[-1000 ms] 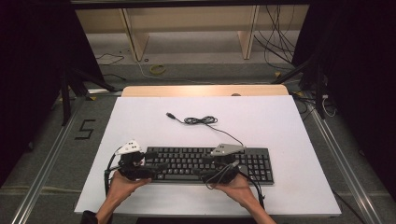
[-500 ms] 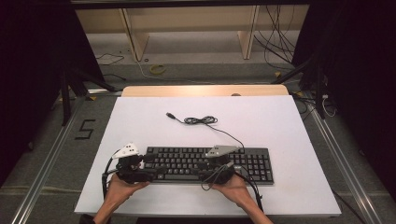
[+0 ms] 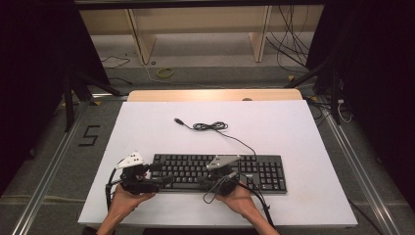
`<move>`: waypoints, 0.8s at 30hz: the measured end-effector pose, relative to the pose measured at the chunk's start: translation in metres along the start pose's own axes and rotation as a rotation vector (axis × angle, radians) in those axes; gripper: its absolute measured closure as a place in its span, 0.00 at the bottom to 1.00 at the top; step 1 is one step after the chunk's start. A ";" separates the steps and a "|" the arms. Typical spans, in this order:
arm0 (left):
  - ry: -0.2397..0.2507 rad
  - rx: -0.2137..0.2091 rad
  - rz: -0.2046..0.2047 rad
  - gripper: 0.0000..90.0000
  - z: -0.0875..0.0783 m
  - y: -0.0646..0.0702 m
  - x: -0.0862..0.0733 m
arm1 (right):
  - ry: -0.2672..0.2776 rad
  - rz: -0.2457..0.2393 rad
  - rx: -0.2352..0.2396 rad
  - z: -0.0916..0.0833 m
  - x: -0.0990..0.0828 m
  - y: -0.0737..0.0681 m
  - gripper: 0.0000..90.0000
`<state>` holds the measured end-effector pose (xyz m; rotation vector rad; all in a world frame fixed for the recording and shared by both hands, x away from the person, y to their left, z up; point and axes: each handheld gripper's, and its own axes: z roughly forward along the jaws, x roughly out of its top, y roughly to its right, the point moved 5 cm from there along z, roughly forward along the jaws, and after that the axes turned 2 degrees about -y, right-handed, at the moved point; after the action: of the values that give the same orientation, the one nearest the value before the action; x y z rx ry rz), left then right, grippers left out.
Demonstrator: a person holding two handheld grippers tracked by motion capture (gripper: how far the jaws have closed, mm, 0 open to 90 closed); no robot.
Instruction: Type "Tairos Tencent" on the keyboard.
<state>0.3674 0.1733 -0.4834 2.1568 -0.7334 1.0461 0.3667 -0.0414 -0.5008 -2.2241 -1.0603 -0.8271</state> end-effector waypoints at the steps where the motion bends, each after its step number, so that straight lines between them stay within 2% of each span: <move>1: 0.000 -0.001 -0.001 0.28 0.000 0.000 0.000 | -0.003 -0.001 0.000 0.002 0.000 0.000 1.00; 14: -0.004 -0.001 -0.005 0.28 -0.001 0.000 -0.002 | -0.029 -0.015 -0.002 0.018 0.000 -0.004 1.00; 24: -0.008 -0.001 -0.010 0.28 -0.001 -0.001 -0.003 | -0.037 -0.021 -0.010 0.023 -0.001 -0.004 1.00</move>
<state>0.3659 0.1750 -0.4857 2.1628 -0.7260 1.0326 0.3695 -0.0246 -0.5161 -2.2486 -1.1005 -0.8042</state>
